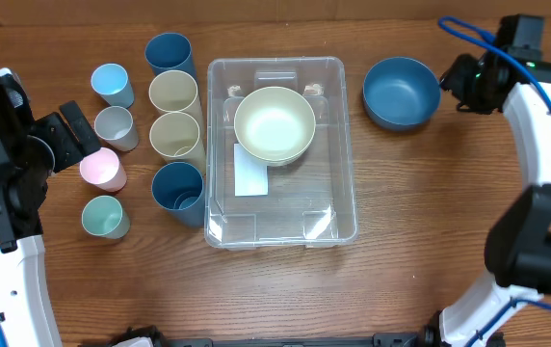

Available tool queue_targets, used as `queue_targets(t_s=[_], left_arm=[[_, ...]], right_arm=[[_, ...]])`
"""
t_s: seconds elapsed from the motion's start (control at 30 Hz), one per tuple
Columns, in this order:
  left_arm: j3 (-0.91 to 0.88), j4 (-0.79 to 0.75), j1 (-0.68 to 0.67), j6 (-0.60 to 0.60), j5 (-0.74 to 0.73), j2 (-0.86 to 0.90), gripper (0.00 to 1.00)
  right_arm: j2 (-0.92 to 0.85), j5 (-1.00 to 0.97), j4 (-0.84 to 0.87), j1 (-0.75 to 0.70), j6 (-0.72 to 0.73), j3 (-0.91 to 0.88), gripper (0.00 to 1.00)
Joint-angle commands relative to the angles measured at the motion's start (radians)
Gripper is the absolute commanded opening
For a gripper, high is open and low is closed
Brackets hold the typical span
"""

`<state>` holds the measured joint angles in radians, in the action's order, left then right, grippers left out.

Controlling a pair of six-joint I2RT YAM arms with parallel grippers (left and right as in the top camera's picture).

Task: Pack container
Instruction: 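Move the right gripper to the dark teal bowl and grasp its rim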

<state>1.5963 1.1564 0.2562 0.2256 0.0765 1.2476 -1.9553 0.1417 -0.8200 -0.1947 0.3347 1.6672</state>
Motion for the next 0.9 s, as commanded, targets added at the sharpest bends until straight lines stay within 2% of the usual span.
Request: queue_targets(t_s=[0.0,0.17,0.23,0.27,0.37,0.43,0.7,0.83,0.87], left_arm=[[0.022,-0.001,0.005,-0.024,0.009,0.002,1.00],[0.022,-0.001,0.005,-0.024,0.009,0.002,1.00],[0.022,-0.001,0.005,-0.024,0.009,0.002,1.00],[0.022,-0.001,0.005,-0.024,0.009,0.002,1.00],[0.022,-0.001,0.005,-0.024,0.009,0.002,1.00],[0.022,-0.001,0.005,-0.023,0.009,0.002,1.00],[0.022,-0.001,0.005,-0.024,0.009,0.002,1.00],[0.022,-0.001,0.005,-0.023,0.009,0.002,1.00],[0.022,-0.002,0.005,-0.024,0.009,0.002,1.00]], right_arm=[[-0.089,0.002,0.028,0.006,0.045,0.006,0.53],[-0.181,0.009,0.052,0.006,0.069,0.006,0.52],[-0.202,0.008,0.052,0.006,0.087,0.006,0.45],[-0.216,0.016,0.052,0.005,0.097,0.006,0.36],[-0.222,0.016,0.057,0.005,0.112,0.006,0.19],[-0.222,0.016,0.064,0.004,0.112,0.010,0.04],[-0.137,0.016,-0.006,0.003,0.104,0.021,0.04],[0.025,0.022,-0.068,0.013,0.100,0.024,0.04],[0.119,0.073,-0.079,0.031,0.041,0.024,0.04]])
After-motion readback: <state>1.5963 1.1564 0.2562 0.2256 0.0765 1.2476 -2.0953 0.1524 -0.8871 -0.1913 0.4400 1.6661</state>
